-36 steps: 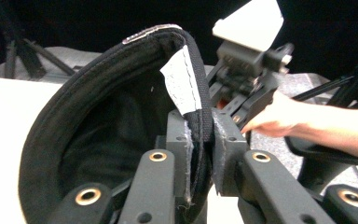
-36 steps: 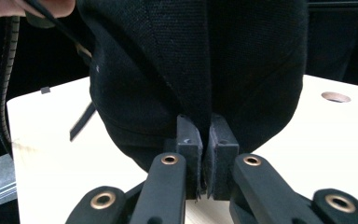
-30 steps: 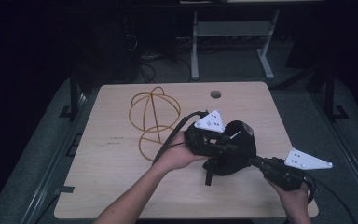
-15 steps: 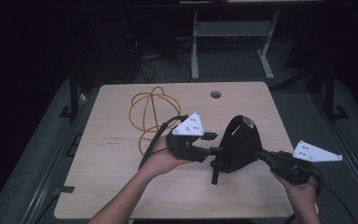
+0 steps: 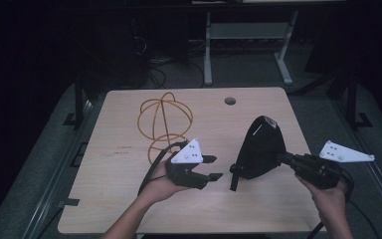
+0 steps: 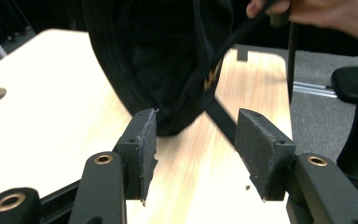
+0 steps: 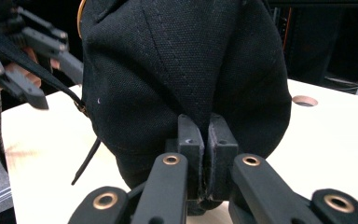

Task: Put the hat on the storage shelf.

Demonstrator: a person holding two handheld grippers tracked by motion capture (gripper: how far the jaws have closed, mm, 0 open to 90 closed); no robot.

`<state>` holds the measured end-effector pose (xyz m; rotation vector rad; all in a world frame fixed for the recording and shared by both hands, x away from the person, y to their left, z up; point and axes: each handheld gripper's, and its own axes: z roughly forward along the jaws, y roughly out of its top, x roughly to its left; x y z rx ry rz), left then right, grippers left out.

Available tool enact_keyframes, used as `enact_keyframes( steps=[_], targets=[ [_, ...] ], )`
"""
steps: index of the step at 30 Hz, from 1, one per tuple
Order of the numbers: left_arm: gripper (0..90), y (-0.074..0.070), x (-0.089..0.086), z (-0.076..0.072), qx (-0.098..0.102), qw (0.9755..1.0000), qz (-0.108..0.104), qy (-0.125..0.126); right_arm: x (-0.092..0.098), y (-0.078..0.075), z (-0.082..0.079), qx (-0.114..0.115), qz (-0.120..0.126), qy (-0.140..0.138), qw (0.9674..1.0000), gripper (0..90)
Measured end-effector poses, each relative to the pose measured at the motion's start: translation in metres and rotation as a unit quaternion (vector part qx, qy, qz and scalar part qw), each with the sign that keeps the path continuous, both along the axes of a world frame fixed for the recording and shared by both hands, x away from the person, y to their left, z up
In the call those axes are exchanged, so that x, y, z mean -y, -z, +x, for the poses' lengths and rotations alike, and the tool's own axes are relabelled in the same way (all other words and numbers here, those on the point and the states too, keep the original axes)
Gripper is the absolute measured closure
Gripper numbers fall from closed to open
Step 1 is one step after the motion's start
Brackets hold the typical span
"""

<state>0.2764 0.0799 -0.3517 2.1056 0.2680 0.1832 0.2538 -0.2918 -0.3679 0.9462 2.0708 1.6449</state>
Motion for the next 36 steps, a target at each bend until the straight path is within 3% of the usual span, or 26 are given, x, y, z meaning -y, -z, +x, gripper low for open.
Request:
enact_keyframes(
  steps=[11, 19, 26, 28, 34, 36],
  targets=[
    [43.8, 0.021, -0.007, -0.004, -0.004, 1.0, 0.006, 0.006, 0.006, -0.006, 0.004, -0.005, 0.005, 0.003, 1.0, 86.5],
    [40.6, 0.041, -0.012, -0.009, -0.004, 0.9997, 0.023, 0.006, 0.007, -0.021, 0.009, -0.003, -0.002, 0.002, 1.0, 86.4],
    [39.2, 0.056, -0.016, -0.012, 0.008, 0.9995, 0.031, 0.003, 0.003, -0.037, 0.014, 0.0, -0.01, -0.002, 0.9999, 86.4],
    [38.8, 0.059, -0.016, -0.013, 0.004, 0.9991, 0.042, 0.007, 0.001, -0.04, 0.017, 0.002, -0.012, -0.005, 0.9999, 86.3],
    [38.5, 0.061, -0.017, -0.014, 0.007, 0.9992, 0.037, 0.008, -0.006, -0.05, 0.023, 0.002, -0.015, -0.014, 0.9998, 86.3],
    [38.6, 0.062, -0.018, -0.014, 0.0, 0.9995, 0.032, 0.007, -0.008, -0.055, 0.025, 0.003, -0.013, -0.017, 0.9998, 86.3]
  ],
)
